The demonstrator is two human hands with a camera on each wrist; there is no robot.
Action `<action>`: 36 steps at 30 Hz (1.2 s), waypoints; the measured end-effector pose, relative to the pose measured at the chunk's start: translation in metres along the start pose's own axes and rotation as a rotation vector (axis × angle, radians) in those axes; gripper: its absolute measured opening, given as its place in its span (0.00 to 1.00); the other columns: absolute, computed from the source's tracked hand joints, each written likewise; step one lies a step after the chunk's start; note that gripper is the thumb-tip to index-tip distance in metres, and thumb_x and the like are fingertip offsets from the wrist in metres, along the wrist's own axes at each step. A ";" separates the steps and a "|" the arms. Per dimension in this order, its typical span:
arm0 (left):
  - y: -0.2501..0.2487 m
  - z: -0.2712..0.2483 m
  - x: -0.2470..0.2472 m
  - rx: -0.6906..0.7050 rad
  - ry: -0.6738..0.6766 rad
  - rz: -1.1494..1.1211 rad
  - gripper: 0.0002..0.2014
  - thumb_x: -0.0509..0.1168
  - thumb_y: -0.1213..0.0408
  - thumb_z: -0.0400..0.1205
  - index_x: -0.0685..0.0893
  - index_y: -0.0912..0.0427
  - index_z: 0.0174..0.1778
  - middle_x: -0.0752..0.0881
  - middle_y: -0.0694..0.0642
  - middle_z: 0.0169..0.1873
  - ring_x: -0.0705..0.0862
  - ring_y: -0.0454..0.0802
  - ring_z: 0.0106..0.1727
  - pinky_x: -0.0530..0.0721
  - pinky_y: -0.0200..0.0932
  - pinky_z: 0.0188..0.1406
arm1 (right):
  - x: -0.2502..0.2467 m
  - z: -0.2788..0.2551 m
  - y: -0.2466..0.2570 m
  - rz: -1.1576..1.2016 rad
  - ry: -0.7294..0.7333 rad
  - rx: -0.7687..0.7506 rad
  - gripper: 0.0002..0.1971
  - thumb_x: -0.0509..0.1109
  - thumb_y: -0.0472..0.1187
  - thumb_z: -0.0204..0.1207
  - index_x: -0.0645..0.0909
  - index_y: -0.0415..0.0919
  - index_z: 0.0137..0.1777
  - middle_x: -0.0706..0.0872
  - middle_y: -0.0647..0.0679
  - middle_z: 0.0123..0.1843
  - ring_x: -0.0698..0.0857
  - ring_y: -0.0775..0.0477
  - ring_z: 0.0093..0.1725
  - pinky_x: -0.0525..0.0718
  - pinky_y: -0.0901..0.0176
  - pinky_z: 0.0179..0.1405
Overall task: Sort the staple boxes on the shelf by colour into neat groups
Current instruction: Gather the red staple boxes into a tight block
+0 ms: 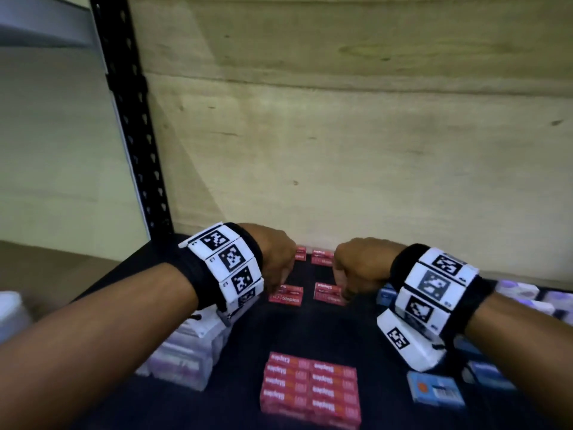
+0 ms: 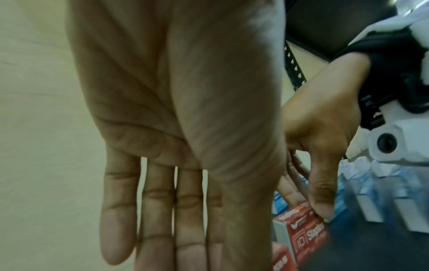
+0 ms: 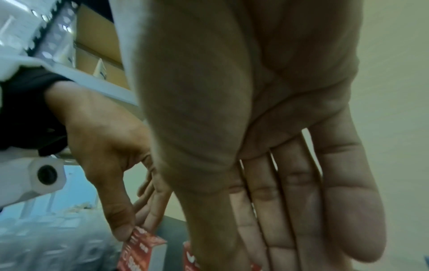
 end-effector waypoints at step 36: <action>-0.030 -0.050 0.046 0.085 0.192 -0.316 0.07 0.70 0.62 0.82 0.89 0.51 0.55 0.92 0.52 0.45 0.88 0.43 0.42 0.86 0.41 0.49 | 0.043 -0.068 0.028 0.348 0.194 -0.187 0.04 0.71 0.44 0.82 0.87 0.49 0.49 0.94 0.51 0.43 0.92 0.58 0.40 0.86 0.69 0.44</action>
Point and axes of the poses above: each hand's wrist, its own z-axis towards the middle knuckle, its own x-axis out of the palm, y = z × x, the point moved 4 cm from there along z, towards the middle knuckle
